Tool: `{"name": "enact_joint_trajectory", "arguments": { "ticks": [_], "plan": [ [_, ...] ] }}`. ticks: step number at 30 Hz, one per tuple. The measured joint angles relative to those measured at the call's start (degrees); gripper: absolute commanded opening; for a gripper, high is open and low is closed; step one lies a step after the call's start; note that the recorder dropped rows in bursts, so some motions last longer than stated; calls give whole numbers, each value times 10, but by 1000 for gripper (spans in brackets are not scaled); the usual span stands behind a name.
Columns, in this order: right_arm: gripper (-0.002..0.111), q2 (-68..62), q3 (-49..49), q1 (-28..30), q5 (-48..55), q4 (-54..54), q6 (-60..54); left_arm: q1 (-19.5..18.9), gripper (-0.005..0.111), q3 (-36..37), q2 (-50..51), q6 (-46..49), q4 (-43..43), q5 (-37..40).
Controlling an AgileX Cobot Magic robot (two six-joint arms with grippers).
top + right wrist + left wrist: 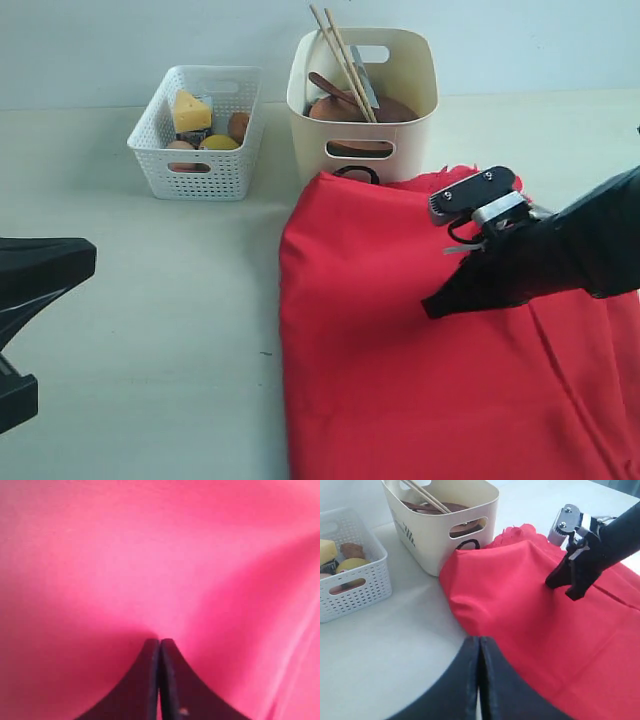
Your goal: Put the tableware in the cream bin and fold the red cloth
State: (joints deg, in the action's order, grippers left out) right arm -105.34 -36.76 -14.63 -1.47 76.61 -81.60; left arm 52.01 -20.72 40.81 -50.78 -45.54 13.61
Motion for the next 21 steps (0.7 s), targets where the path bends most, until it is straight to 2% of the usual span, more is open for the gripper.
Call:
{"name": "enact_joint_trajectory", "arguments": {
  "ticks": [1, 2, 4, 6, 13, 17, 21],
  "plan": [
    [0, -6, 2, -2, -74, -3, -1, 0, 1, 1, 0, 0, -1, 1],
    [0, -18, 13, -2, -208, -2, 1, 0, 1, 1, 0, 0, -1, 4],
    [0, -39, 37, 5, -364, 21, 45, 0, 1, 1, 0, 0, -1, 10],
    [0, -42, 45, 6, -427, 20, 92, -1, 1, 1, 0, 0, -1, 10],
    [0, 23, 47, 6, -441, 12, 130, -1, 1, 1, 0, 0, -1, 12],
    [0, 94, 47, 6, -338, -47, 140, -1, 1, 1, 0, -1, -1, 12],
    [0, 112, 45, 6, -218, -176, 197, -1, 1, 1, 0, -2, -1, 9]
  ]
}}
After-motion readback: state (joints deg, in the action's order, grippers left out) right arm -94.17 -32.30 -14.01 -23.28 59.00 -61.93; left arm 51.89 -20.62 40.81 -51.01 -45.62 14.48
